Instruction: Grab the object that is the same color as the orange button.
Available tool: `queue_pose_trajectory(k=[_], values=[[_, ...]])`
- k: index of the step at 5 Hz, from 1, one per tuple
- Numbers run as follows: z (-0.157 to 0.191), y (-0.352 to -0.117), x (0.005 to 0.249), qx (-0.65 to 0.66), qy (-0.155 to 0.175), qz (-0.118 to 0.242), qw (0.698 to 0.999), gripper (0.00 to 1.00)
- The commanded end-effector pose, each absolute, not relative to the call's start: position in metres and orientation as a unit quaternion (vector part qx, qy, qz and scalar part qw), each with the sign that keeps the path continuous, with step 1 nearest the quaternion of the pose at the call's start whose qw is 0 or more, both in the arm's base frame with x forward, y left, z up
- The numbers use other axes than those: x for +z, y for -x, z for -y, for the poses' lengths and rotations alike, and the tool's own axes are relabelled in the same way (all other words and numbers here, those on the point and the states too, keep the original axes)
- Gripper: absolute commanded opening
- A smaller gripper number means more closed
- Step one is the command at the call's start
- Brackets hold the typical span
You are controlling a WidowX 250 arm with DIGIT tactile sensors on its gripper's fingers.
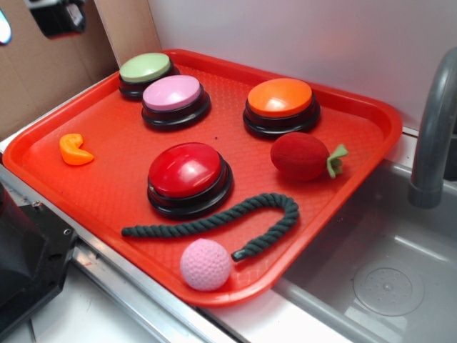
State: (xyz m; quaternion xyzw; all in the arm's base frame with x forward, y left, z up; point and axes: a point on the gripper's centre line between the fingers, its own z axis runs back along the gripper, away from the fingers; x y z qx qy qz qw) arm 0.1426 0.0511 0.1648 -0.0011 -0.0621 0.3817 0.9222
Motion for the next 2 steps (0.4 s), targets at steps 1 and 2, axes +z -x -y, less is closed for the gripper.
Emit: queue_pose_trajectory(k=[1,2], values=[[-0.091,-0.145,0.127,0.507,-0.027,0.13,0.852,1.0],[-0.106,-0.147,0.101,0.542,-0.042,0.127,0.829,1.0]])
